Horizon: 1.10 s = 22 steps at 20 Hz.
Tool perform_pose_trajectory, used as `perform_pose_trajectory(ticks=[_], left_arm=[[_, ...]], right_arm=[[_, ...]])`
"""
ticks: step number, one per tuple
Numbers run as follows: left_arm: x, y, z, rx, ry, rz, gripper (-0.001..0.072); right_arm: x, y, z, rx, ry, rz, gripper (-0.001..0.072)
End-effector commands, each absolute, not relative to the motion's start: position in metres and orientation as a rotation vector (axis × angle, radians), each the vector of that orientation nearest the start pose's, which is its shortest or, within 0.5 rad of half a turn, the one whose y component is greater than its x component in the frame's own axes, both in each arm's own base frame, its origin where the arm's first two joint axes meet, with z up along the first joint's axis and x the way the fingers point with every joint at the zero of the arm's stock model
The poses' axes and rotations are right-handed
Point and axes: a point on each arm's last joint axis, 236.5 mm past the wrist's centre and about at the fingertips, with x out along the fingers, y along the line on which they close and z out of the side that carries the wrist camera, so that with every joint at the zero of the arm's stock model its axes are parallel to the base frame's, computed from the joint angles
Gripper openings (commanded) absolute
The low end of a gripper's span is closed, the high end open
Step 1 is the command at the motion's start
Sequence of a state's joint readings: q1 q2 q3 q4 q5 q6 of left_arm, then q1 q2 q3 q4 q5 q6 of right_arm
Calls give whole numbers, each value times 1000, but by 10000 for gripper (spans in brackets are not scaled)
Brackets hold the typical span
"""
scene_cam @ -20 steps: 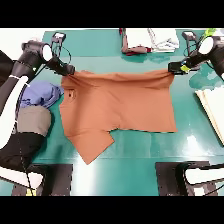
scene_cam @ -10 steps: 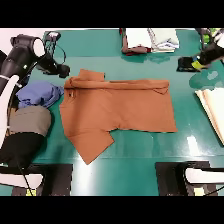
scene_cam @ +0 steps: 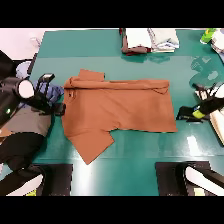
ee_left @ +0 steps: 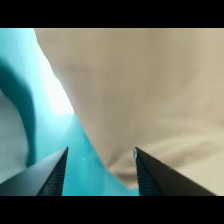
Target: Fold the shirts.
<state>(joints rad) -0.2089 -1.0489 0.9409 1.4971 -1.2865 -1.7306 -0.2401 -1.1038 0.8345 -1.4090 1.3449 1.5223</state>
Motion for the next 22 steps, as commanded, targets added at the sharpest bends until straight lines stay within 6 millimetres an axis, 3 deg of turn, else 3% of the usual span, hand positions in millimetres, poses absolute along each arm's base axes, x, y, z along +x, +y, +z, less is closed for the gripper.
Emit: perform_pose_trajectory(ticks=[1,7,10,11,12,18,22], left_arm=[[250,-78,-12,-96,1464,-101,499],[251,-78,-12,-96,1462,-101,499],[247,-77,-13,-94,1476,-99,499],[247,-77,-13,-93,1480,-99,499],[246,-77,-14,-93,1482,-99,500],[231,-84,-61,-154,1506,-100,500],[237,-95,-79,-256,1447,-94,500]], right_arm=[[218,-9,-78,317,1668,-44,570],[227,12,-94,265,1674,-14,501],[234,19,-88,231,1634,12,277],[237,19,-85,225,1609,15,118],[240,19,-81,226,1585,15,20],[244,18,-69,223,1537,15,20],[240,20,-73,223,1565,19,20]])
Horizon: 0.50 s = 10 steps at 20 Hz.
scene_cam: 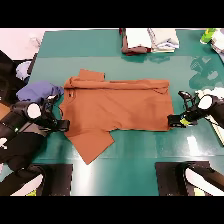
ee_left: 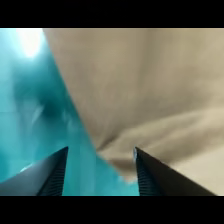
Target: Fold the shirts.
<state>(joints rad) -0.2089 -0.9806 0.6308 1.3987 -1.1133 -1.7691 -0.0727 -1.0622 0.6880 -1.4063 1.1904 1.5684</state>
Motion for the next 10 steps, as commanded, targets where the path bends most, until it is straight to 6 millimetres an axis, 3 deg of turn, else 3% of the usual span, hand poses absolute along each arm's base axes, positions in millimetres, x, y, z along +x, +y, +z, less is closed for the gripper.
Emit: perform_pose_trajectory(ticks=[1,8,9,10], left_arm=[[235,-96,-81,-261,1453,-93,500],[226,-102,-85,-297,1484,-100,476],[227,-103,-83,-302,1482,-103,226],[230,-104,-80,-301,1473,-106,23]], right_arm=[[239,20,-73,223,1568,19,20],[239,20,-73,222,1571,20,20],[239,19,-73,222,1570,19,20],[239,19,-72,222,1565,20,20]])
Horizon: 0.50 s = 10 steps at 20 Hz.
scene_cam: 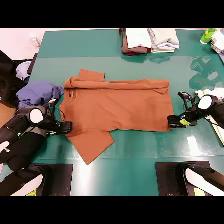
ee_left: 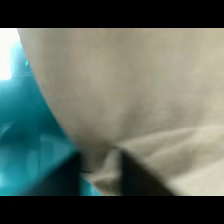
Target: Fold the shirts.
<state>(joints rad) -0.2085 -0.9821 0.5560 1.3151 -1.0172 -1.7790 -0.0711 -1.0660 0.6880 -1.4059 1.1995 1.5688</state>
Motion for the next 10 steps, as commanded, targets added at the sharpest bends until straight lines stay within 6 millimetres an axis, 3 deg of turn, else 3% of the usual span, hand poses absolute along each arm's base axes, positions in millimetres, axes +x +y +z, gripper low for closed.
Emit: perform_pose_trajectory(ticks=[1,3,5,6,8,10], left_arm=[[234,-105,-75,-293,1464,-118,34],[253,-108,-51,-267,1404,-158,26],[287,-109,7,-235,1257,-188,26],[305,-109,48,-214,1148,-206,25],[331,-103,158,-161,874,-237,26],[328,-98,283,-117,579,-277,26]], right_arm=[[242,19,-68,219,1551,20,20],[260,18,-46,211,1473,25,20],[283,17,-2,198,1350,35,20],[295,16,30,187,1266,41,20],[317,14,109,163,1058,52,20],[326,12,199,137,826,56,20]])
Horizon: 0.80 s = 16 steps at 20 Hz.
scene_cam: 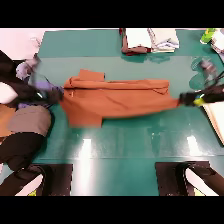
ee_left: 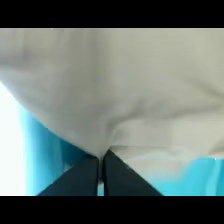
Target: Fold the shirts.
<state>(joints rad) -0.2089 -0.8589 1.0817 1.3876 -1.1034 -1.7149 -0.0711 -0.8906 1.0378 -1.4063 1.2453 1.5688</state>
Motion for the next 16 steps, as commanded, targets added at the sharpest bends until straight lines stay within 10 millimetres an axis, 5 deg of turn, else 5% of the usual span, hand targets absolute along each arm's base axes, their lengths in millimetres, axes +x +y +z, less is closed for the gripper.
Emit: perform_pose_trajectory(ticks=[1,4,6,8,12,14,16], left_arm=[[314,-95,345,-108,430,-294,26],[247,-81,485,-118,87,-322,26],[206,-72,536,-125,-61,-332,25],[176,-66,568,-130,-163,-337,25],[168,-64,582,-135,-215,-338,24],[194,-68,563,-131,-145,-331,25],[242,-78,521,-120,5,-320,24]], right_arm=[[322,11,248,120,703,55,20],[289,13,374,78,391,65,20],[257,16,433,52,237,69,19],[231,11,471,28,135,43,20],[209,-19,491,-15,136,-89,19],[218,-27,483,-18,203,-118,18],[247,-29,463,-15,302,-114,18]])
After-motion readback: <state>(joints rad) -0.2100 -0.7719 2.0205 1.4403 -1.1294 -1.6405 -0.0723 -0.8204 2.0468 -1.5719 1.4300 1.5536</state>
